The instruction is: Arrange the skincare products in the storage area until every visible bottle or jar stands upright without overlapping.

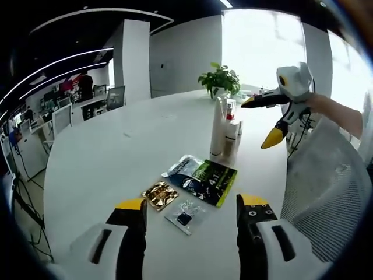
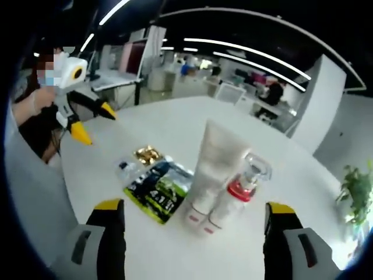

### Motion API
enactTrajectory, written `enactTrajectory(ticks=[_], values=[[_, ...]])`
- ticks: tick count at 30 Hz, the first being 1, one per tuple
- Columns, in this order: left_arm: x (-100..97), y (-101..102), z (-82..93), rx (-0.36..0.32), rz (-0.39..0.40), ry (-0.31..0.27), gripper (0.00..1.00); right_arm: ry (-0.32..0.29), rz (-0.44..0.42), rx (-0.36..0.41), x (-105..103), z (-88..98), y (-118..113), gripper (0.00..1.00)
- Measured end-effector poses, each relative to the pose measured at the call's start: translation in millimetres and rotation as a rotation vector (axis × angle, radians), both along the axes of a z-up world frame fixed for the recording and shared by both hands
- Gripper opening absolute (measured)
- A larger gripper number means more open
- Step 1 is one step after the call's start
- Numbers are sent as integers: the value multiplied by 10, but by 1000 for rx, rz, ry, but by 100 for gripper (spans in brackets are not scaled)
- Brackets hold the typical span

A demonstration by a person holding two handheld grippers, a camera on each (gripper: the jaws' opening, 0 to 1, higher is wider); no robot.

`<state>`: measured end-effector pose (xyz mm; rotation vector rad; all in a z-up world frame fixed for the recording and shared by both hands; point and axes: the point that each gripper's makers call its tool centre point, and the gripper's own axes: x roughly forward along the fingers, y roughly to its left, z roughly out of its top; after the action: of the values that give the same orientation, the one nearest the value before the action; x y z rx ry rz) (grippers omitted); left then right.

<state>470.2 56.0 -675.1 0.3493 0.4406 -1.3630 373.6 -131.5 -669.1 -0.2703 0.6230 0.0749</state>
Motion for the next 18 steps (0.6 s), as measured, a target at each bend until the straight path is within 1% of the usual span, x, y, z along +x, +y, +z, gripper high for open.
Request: enactTrajectory(ticks=[2, 5, 7, 10, 13, 15, 18], values=[[-7, 4, -3, 4, -12, 0, 66, 3, 13, 1, -13, 0, -27, 99], [-36, 4, 15, -7, -20, 21, 71, 21, 25, 5, -39, -18, -69, 99], [-57, 13, 21, -8, -28, 29, 73, 46, 39, -2, -67, -44, -103, 99], [-74, 27, 43, -10, -32, 17, 79, 60, 53, -7, -97, -47, -118, 100], [-79, 27, 67, -21, -28, 20, 85, 65, 59, 21, -102, -50, -99, 100], [-88, 28, 83, -24, -29, 16, 86, 68, 68, 19, -107, -51, -86, 100], [-99, 28, 91, -24, -30, 11, 90, 70, 73, 11, -115, -51, -68, 100]])
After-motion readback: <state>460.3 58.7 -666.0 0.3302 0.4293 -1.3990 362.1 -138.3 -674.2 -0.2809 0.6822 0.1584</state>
